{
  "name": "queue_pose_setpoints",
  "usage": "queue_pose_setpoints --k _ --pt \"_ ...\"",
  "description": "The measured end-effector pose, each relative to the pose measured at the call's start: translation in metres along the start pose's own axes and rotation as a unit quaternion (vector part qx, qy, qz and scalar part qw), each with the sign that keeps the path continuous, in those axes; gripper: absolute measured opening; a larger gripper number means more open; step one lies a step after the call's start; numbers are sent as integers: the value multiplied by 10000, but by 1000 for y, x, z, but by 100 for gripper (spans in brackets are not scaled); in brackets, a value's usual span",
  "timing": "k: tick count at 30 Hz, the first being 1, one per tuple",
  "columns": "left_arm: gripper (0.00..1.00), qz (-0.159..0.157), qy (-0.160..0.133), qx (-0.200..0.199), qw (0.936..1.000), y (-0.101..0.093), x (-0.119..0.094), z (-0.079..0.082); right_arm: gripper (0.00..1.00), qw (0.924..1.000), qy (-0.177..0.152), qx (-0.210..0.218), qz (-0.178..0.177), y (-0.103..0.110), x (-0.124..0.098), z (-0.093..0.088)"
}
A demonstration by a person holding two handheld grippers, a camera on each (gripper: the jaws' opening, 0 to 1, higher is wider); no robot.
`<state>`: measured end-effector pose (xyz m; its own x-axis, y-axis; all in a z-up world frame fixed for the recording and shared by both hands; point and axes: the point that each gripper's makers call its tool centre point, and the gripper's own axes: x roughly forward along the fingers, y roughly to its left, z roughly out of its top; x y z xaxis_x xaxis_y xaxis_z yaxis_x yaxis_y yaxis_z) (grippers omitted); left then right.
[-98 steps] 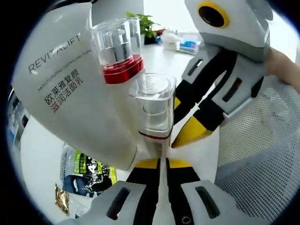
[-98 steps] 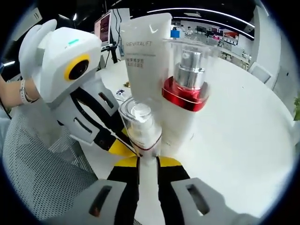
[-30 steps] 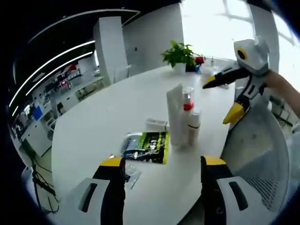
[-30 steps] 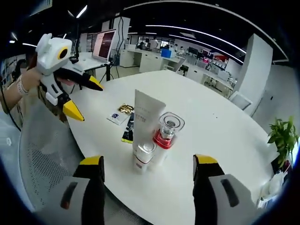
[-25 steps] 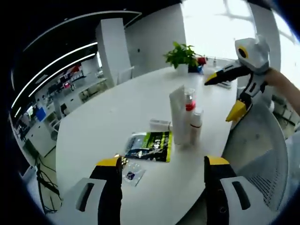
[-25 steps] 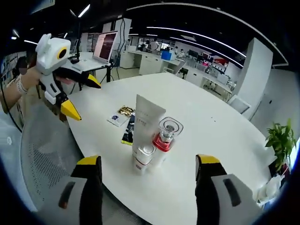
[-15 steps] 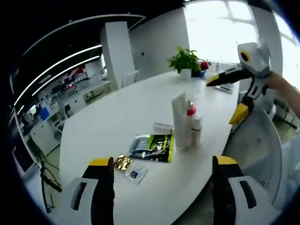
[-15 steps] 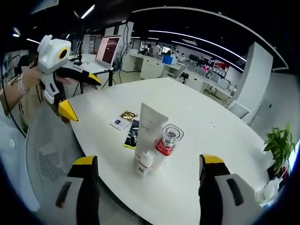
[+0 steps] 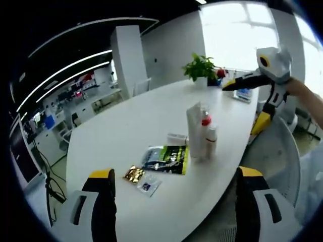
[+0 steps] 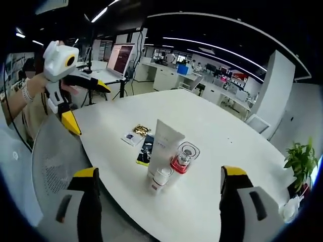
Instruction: Arrange the skincare products in the storage area until every visible bottle or jar stands upright without overlapping.
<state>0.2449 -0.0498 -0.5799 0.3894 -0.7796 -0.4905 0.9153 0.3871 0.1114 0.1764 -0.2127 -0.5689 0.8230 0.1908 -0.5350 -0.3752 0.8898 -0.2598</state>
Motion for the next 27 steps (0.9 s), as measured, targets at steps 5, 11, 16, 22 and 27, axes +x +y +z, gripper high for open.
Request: queue_pose_setpoints --k 5,11,16,22,27 --pt "97 -35 -53 -22 10000 1 -1 2 100 10000 9 -26 45 0 3 2" --pt "97 -5 -265 7 9996 9 5 12 100 9999 118 -82 6 -6 6 0" --pt "97 -45 -284 15 9996 16 14 16 100 9999 104 38 -43 -15 6 -1" --pt "97 -154 -193 87 9997 23 29 17 96 9997 81 239 -21 -26 6 -4" --pt "97 -231 -82 126 9996 30 40 14 89 9989 181 427 22 -34 8 -11"
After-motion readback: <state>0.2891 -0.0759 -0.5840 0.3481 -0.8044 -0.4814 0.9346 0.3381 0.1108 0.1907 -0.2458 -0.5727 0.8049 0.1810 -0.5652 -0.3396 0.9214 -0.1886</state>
